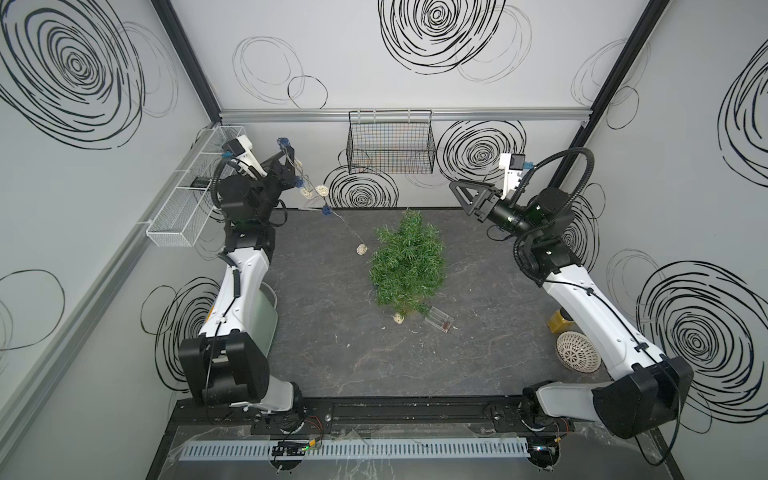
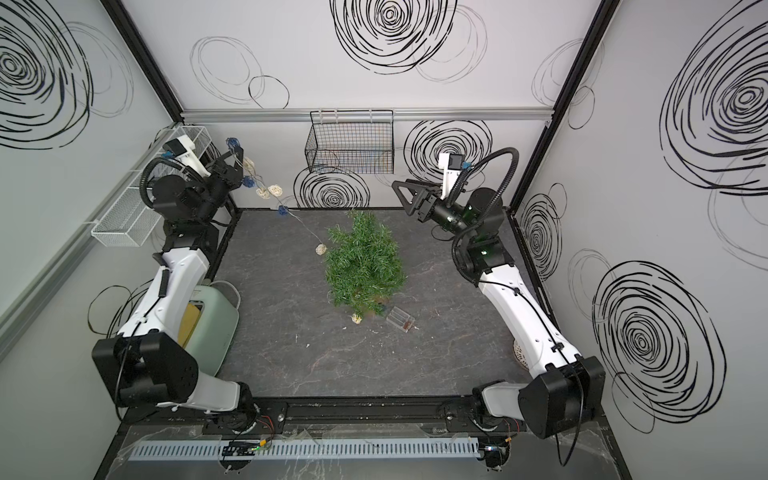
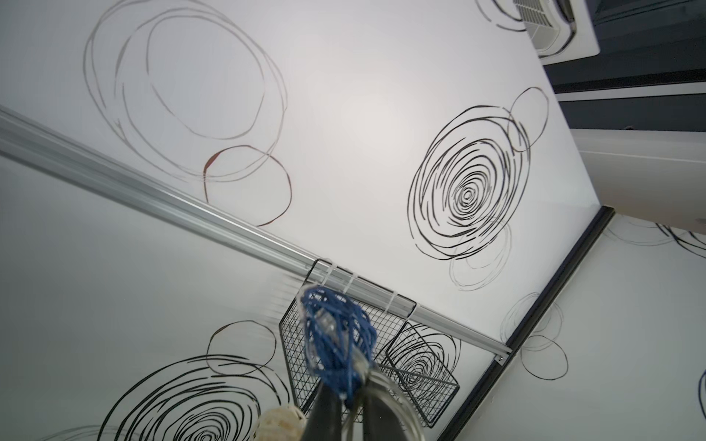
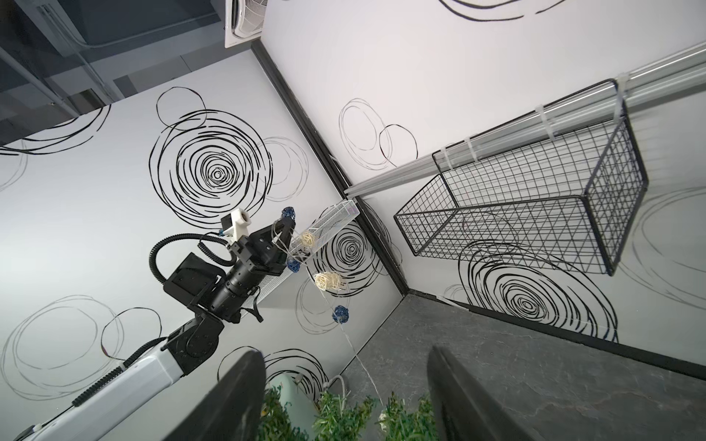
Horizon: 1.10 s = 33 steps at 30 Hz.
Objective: Remove string lights from the small christmas tree
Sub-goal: Remove the light string from the Christmas tree.
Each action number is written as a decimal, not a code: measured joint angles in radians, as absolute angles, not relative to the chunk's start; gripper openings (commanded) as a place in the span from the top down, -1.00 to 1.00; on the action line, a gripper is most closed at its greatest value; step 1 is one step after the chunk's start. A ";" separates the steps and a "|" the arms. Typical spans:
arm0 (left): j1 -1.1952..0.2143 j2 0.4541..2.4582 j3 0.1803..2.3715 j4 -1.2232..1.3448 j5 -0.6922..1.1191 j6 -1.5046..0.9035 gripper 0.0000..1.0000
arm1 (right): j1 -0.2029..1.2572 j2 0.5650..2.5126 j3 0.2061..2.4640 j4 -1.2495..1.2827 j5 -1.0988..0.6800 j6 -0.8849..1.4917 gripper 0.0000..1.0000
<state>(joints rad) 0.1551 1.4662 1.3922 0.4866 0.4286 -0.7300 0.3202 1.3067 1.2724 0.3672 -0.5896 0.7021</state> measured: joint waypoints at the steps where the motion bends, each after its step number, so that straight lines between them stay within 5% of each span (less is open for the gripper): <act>1: 0.150 1.445 1.392 0.480 0.428 -0.729 1.00 | 0.321 1.299 1.266 0.367 -0.590 0.702 -0.43; 25: 0.040 1.148 1.251 0.310 0.402 -0.678 1.00 | 0.340 1.156 1.184 0.345 -0.599 0.695 -0.43; 33: -0.097 1.032 1.349 0.189 0.408 -0.623 1.00 | 0.401 1.071 1.113 0.307 -0.602 0.648 -0.44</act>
<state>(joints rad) -0.0975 1.0321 1.3491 0.1894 0.4080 -0.6228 0.4011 1.0710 1.1126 0.3065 -0.6022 0.6479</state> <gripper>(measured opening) 0.121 0.717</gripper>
